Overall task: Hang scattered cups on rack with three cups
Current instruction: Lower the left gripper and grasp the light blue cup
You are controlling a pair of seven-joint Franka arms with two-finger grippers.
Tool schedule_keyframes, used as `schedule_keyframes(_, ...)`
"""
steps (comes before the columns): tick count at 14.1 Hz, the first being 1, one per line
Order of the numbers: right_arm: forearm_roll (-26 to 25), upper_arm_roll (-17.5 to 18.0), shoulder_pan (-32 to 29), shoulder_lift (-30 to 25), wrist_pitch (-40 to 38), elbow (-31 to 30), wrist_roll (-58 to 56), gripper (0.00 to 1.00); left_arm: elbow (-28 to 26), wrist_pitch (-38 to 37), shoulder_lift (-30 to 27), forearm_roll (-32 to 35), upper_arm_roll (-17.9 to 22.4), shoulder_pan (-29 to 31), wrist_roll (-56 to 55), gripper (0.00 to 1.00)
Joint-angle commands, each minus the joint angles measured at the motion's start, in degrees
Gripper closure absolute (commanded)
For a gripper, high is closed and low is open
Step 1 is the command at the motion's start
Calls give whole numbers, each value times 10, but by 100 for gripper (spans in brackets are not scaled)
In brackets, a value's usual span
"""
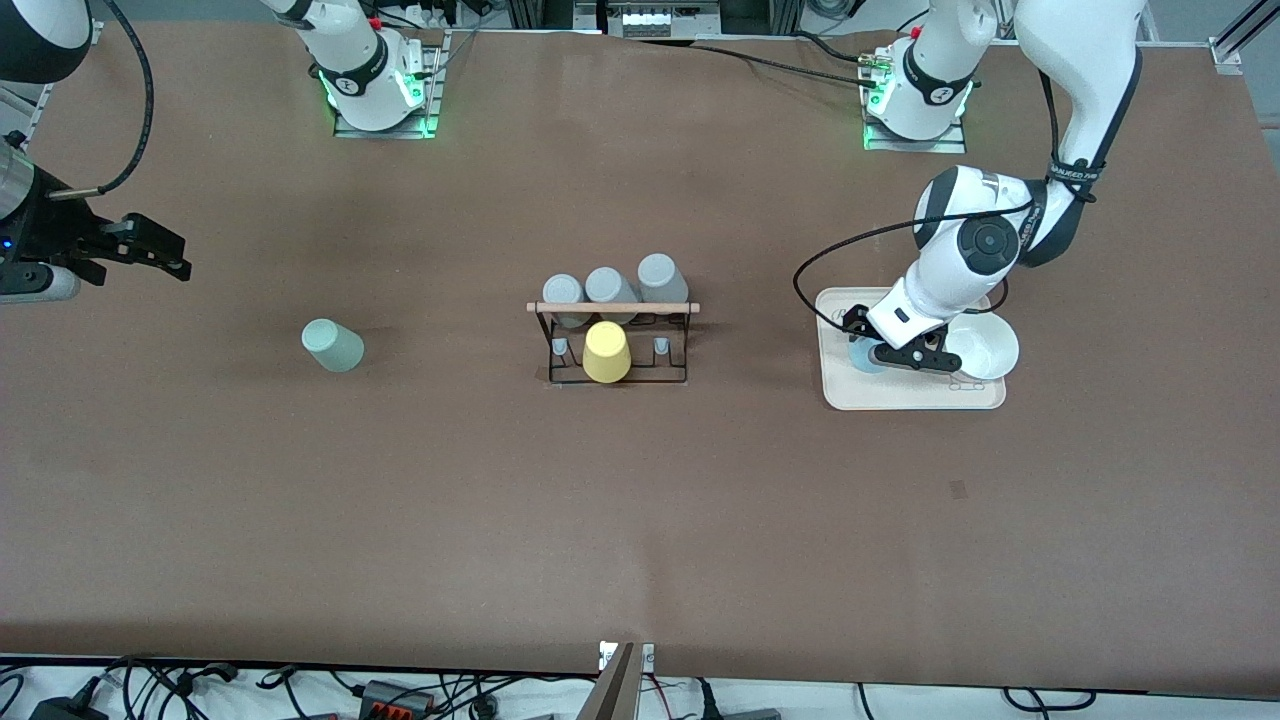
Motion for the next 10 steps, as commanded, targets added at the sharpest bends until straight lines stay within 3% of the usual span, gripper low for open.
schedule_keyframes(1,-6,1,1,-1,5,0,3,0,-5,9,-8,5,-1,4,-1,64)
schedule_keyframes(2,-6,1,1,-1,4,-1,3,0,-4,9,-11,5,0,6,-1,70)
schedule_keyframes(6,-5,1,2,2,5,0,4,0,13,-15,-62,6,1,8,-2,70)
schedule_keyframes(10,-5,1,2,5,6,2,4,0,126,-155,-78,6,-4,0,-5,70)
